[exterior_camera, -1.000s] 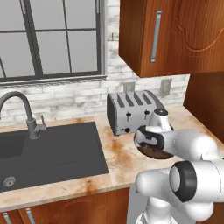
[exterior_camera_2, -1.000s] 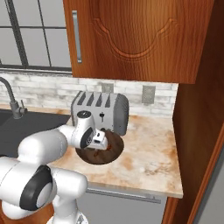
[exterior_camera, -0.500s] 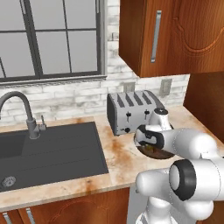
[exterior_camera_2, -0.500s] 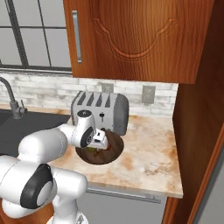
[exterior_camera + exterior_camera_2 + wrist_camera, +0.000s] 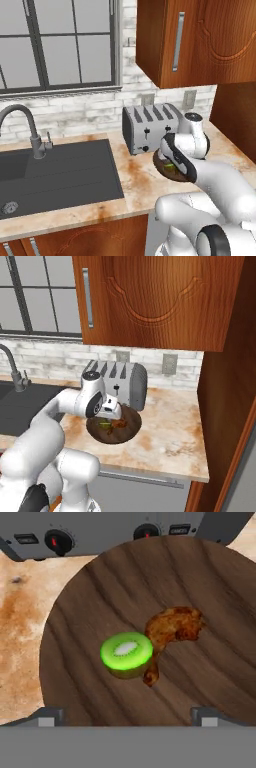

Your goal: Take the kiwi, sweet potato, and chicken drumstick from the freezer and place them in the bowl on the counter.

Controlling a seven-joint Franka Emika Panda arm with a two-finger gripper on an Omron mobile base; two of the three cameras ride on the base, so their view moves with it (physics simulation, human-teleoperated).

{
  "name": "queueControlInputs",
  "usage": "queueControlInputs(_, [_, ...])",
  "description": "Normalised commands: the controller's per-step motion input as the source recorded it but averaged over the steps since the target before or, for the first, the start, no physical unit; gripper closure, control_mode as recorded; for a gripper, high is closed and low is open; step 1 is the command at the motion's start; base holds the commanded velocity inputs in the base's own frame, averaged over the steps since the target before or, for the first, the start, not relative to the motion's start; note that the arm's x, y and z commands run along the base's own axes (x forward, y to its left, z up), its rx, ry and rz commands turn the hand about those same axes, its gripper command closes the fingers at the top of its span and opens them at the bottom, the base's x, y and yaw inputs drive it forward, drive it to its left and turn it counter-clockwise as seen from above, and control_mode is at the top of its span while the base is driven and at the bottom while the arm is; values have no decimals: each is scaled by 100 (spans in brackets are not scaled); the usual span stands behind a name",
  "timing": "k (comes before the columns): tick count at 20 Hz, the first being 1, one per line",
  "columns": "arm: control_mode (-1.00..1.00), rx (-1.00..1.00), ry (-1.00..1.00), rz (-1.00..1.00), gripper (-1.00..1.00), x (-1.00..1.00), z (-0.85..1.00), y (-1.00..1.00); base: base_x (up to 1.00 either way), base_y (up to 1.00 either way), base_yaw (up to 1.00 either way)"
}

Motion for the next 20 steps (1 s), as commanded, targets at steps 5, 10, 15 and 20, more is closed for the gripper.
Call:
queueControlInputs(5, [-100,0,-3,0,-100,-91,81,1,0,0,0])
queueControlInputs(10, [-100,-1,-1,0,-100,-86,90,15,0,0,0])
queueControlInputs(15, [-100,-5,-1,0,-100,-52,90,38,0,0,0])
queueControlInputs(20, [-100,-1,0,0,-100,-51,91,8,0,0,0])
